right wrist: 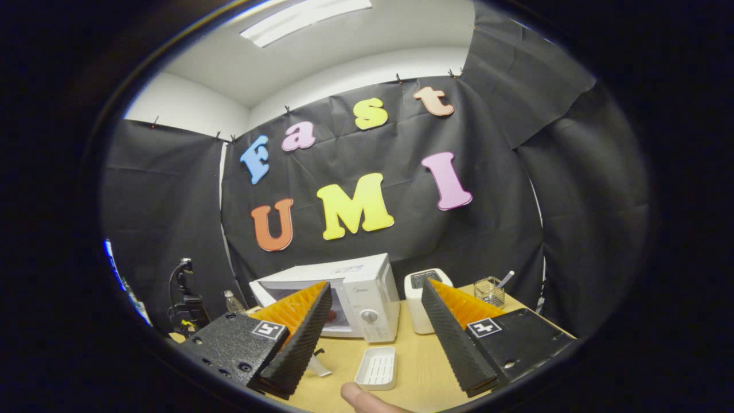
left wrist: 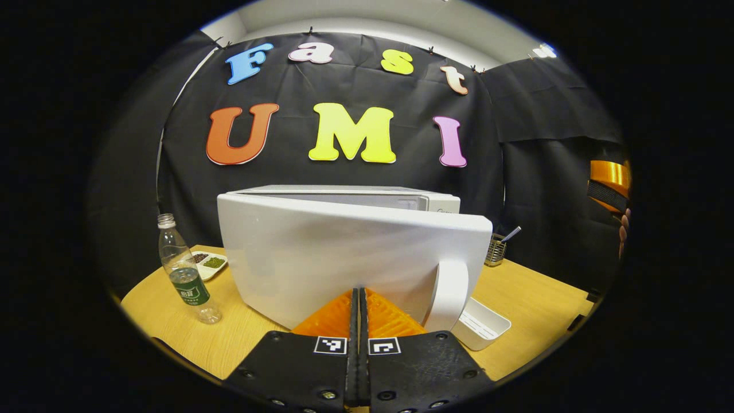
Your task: Open the microwave oven with the left hand, put the food in, and close the microwave oven.
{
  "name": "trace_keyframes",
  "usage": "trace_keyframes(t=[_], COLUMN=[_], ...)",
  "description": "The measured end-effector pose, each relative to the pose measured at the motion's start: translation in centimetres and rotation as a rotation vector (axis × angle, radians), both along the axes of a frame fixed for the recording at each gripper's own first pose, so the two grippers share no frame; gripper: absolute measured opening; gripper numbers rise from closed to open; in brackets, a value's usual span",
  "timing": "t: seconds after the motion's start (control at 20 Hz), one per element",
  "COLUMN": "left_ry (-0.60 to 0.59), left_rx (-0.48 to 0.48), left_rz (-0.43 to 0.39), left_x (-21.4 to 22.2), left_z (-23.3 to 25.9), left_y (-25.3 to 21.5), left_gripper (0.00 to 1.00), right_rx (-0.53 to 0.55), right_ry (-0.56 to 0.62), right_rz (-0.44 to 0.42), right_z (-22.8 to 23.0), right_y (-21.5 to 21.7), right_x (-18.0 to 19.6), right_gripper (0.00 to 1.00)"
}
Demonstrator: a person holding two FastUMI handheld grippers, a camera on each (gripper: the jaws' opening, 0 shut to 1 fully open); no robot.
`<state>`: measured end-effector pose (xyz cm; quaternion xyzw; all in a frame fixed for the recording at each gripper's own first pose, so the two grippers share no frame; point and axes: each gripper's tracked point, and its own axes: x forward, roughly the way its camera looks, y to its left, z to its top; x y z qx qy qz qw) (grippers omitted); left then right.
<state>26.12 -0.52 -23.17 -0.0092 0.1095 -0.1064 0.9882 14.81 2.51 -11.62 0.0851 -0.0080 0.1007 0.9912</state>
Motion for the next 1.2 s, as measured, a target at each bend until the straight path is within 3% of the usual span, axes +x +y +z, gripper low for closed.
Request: trace_keyframes(t=[0.15,0.2,0.25,0.3,0.4,0.45,0.5,0.8,0.85,0.9,1.2], left_ry=[-0.012,-0.009,-0.009,-0.008,-0.007,-0.01,-0.015,-0.02,-0.022,-0.009,-0.005], left_rx=[0.002,0.001,0.0,0.002,0.002,0.002,-0.003,-0.052,-0.043,-0.032,-0.001], left_rz=[0.016,0.019,0.022,0.025,0.03,0.044,0.058,0.088,0.093,0.107,0.145], left_x=[1.6,2.3,2.9,3.5,4.9,5.6,6.2,10.2,11.2,11.9,12.1], left_z=[0.5,0.4,0.3,0.2,0.2,0.2,0.2,0.2,0.0,-0.4,-0.7], left_y=[-1.0,-1.4,-1.7,-2.0,-2.6,-2.7,-2.6,-4.2,-4.5,-4.5,-4.7], left_gripper=[0.0,0.12,0.12,0.0,0.0,0.0,0.0,0.0,0.12,0.0,0.0], right_rx=[-0.008,-0.016,-0.021,-0.024,-0.022,-0.016,-0.01,0.0,-0.004,-0.006,-0.027], right_ry=[-0.009,-0.012,-0.015,-0.019,-0.03,-0.03,-0.026,0.016,0.02,0.024,0.028], right_rz=[-0.002,-0.008,-0.007,-0.006,-0.002,0.007,0.016,0.02,0.013,0.008,-0.028], right_z=[0.0,-0.1,0.0,-0.2,-0.1,-0.2,-0.5,-1.9,-2.0,-2.0,-0.8], right_y=[-0.9,-1.4,-1.6,-2.0,-2.7,-2.7,-2.9,-4.4,-4.6,-4.9,-4.7], right_x=[0.4,0.6,0.7,0.8,1.1,1.4,1.7,3.1,3.1,2.8,0.7], right_gripper=[1.0,1.0,1.0,1.0,1.0,0.89,1.0,1.0,1.0,1.0,1.0])
